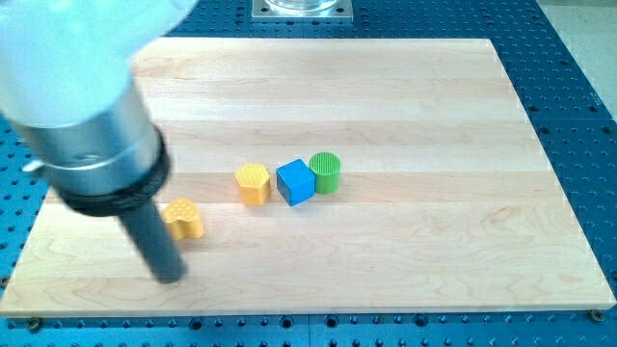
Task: Move the yellow heart below the green star
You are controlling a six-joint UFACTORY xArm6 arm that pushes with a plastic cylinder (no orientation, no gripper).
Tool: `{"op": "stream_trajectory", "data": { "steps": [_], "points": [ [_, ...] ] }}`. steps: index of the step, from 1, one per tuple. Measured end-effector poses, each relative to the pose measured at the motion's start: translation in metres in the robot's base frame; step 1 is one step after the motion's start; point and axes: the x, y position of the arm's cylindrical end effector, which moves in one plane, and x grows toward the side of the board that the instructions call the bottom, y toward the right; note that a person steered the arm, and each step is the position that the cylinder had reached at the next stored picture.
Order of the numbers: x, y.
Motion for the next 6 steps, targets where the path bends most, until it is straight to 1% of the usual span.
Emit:
{"op": "stream_trajectory", "data": {
  "steps": [1, 2, 3, 4, 5, 6],
  "points": [
    [-0.030, 0.004],
    [-0.032, -0.006],
    [-0.043, 0.013],
    [-0.061, -0.054],
    [-0.064, -0.013],
    [-0.064, 0.077]
  ]
}}
